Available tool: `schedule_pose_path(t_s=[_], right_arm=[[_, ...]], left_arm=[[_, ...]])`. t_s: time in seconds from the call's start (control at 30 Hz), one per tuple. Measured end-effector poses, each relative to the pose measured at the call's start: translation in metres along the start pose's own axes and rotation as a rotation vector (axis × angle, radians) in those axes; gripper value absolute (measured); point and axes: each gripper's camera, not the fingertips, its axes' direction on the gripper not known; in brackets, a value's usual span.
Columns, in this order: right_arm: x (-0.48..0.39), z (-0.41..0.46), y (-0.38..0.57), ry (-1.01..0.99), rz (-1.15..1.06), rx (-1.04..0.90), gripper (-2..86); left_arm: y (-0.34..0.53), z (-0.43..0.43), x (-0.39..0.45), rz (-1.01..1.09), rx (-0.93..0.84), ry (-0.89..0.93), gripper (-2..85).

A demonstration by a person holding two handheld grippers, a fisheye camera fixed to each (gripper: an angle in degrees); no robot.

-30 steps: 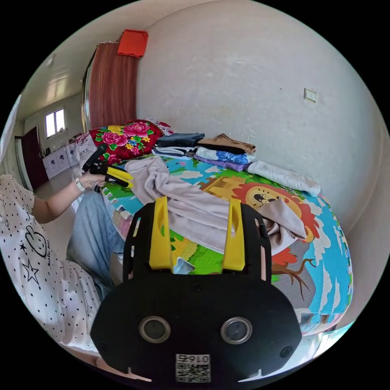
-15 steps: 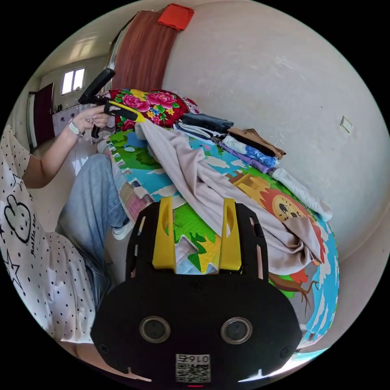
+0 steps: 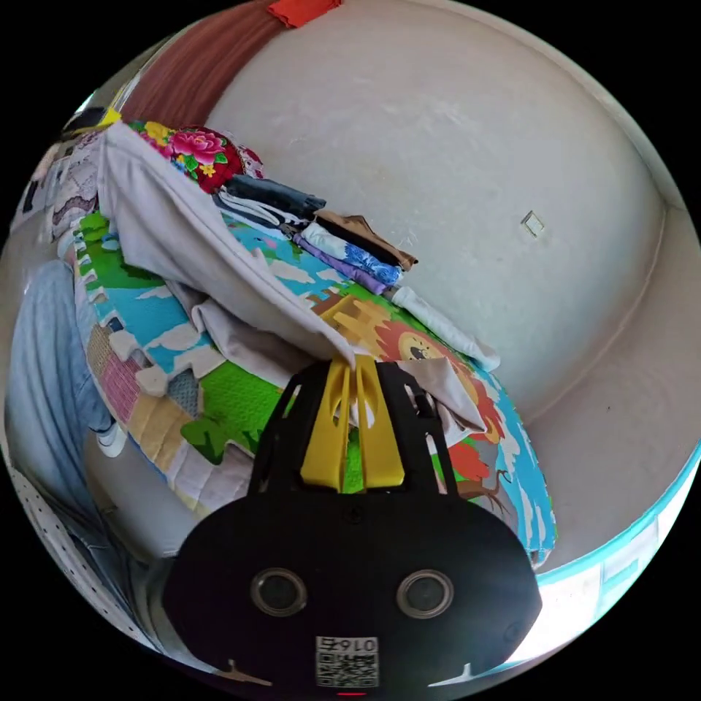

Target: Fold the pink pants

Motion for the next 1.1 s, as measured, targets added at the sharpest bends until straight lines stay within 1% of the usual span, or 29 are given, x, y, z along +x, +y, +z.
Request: schedule_pose_path(t_s=[0.07,0.13,0.17,0.23,0.27,0.3,0.33,0.37,0.43,0.47,0.5,0.53,0.57,0.63,0.7,0.73,0.77,0.9,1.0,1.07,1.1], right_arm=[[0.016,-0.026,0.003,-0.014,0.070,0.061,0.1],[0.029,-0.059,0.006,0.035,0.116,0.139,-0.1],[0.038,-0.082,0.007,0.102,0.146,0.194,-0.2],[0.051,-0.110,0.007,0.149,0.154,0.262,-0.2],[0.058,-0.121,0.003,0.131,0.150,0.282,-0.3],[0.063,-0.127,-0.001,0.107,0.150,0.288,-0.3],[0.063,-0.129,-0.004,0.098,0.142,0.289,-0.3],[0.063,-0.133,-0.008,0.107,0.144,0.296,-0.3],[0.059,-0.143,-0.010,0.160,0.137,0.331,-0.3],[0.055,-0.151,-0.010,0.195,0.113,0.353,-0.3],[0.054,-0.158,-0.010,0.225,0.099,0.366,-0.3],[0.053,-0.161,-0.009,0.235,0.090,0.369,-0.3],[0.053,-0.166,-0.009,0.247,0.075,0.369,-0.3],[0.053,-0.170,-0.009,0.249,0.061,0.357,-0.3],[0.053,-0.172,-0.005,0.252,0.031,0.339,-0.1],[0.053,-0.172,-0.003,0.253,0.027,0.336,-0.1],[0.053,-0.171,0.000,0.247,0.025,0.334,0.0],[0.053,-0.164,0.014,0.246,0.050,0.328,0.1],[0.055,-0.150,0.024,0.249,0.045,0.308,0.1],[0.057,-0.141,0.028,0.241,0.046,0.294,0.0],[0.060,-0.133,0.030,0.232,0.046,0.290,-0.1]], left_arm=[[0.008,-0.003,0.003,-0.013,0.015,-0.005,-1.0],[0.015,-0.032,0.015,0.012,0.211,-0.027,-0.9],[0.015,-0.041,0.018,0.022,0.259,-0.043,-0.9],[0.006,-0.059,0.031,0.034,0.388,-0.208,-0.8],[0.002,-0.058,0.033,0.034,0.391,-0.250,-0.8],[-0.010,-0.049,0.036,0.033,0.344,-0.306,-0.7],[-0.021,-0.031,0.037,0.046,0.252,-0.298,-0.4],[-0.025,-0.020,0.038,0.069,0.199,-0.269,-0.2],[-0.028,0.035,0.046,0.221,-0.011,-0.097,2.8],[-0.025,0.049,0.048,0.250,-0.057,-0.076,4.4],[-0.018,0.080,0.051,0.289,-0.159,-0.088,7.3],[-0.010,0.111,0.051,0.310,-0.279,-0.166,9.8],[-0.006,0.127,0.050,0.318,-0.337,-0.213,11.1],[0.011,0.179,0.041,0.336,-0.535,-0.353,15.1],[0.017,0.202,0.032,0.307,-0.575,-0.376,15.2],[0.016,0.204,0.027,0.261,-0.518,-0.310,13.7],[0.016,0.206,0.024,0.243,-0.508,-0.273,12.6],[0.014,0.217,0.015,0.206,-0.477,-0.094,1.5],[0.009,0.207,0.015,0.184,-0.442,-0.087,-0.4],[-0.001,0.185,0.021,0.183,-0.373,-0.105,-0.7],[-0.012,0.167,0.025,0.193,-0.302,-0.144,-0.8]])
